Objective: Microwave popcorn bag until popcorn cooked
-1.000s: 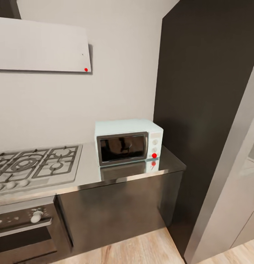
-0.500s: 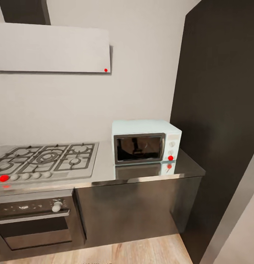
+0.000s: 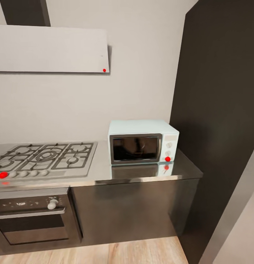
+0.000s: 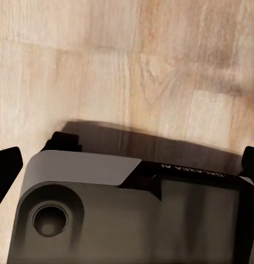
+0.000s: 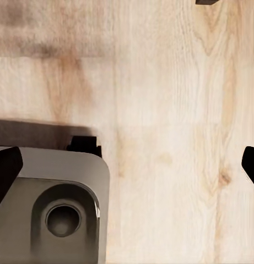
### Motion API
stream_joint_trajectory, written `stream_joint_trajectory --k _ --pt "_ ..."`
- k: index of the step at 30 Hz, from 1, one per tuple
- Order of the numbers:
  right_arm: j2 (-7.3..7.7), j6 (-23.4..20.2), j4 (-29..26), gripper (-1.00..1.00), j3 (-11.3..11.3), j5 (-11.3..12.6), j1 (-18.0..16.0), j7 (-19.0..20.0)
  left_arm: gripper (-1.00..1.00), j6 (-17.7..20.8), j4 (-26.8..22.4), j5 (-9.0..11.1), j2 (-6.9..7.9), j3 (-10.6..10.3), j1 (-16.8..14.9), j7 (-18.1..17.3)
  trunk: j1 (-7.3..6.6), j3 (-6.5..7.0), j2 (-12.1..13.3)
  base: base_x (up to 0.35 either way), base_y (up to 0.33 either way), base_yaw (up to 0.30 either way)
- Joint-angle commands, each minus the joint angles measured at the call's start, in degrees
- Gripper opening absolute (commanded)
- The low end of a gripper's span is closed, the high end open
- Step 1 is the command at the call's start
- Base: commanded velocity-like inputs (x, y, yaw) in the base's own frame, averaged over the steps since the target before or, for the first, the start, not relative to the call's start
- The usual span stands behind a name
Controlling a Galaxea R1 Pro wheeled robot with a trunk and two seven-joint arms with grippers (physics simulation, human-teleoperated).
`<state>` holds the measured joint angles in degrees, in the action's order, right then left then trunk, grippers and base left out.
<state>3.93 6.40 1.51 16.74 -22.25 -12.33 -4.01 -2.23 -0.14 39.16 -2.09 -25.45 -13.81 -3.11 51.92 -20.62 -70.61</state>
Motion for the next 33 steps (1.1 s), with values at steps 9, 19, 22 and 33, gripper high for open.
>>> stream_joint_trajectory --k 9,19,22,33 --pt "-0.07 -0.3 0.2 1.0 0.5 -0.6 -0.1 0.0 1.0 -0.3 0.1 0.7 0.07 -0.5 -0.1 -0.2 0.0 -0.06 0.0 0.0 -0.286 0.0" --pt "0.02 -0.4 0.2 1.0 0.5 -0.5 -0.1 -0.2 1.0 -0.6 0.1 0.7 0.15 -0.4 -0.1 -0.2 0.0 -0.06 0.0 0.0 -0.161 0.184" --pt "0.02 -0.3 0.2 1.0 0.5 -0.5 -0.1 -0.2 1.0 -0.6 0.1 0.7 0.16 -0.4 -0.1 -0.2 0.0 -0.06 0.0 0.0 -0.004 0.172" --pt "-0.14 0.0 0.2 1.0 0.5 -0.6 -0.1 -0.2 1.0 -0.6 0.1 0.7 0.23 -0.4 -0.1 -0.2 0.0 -0.06 0.0 0.0 0.0 0.011"
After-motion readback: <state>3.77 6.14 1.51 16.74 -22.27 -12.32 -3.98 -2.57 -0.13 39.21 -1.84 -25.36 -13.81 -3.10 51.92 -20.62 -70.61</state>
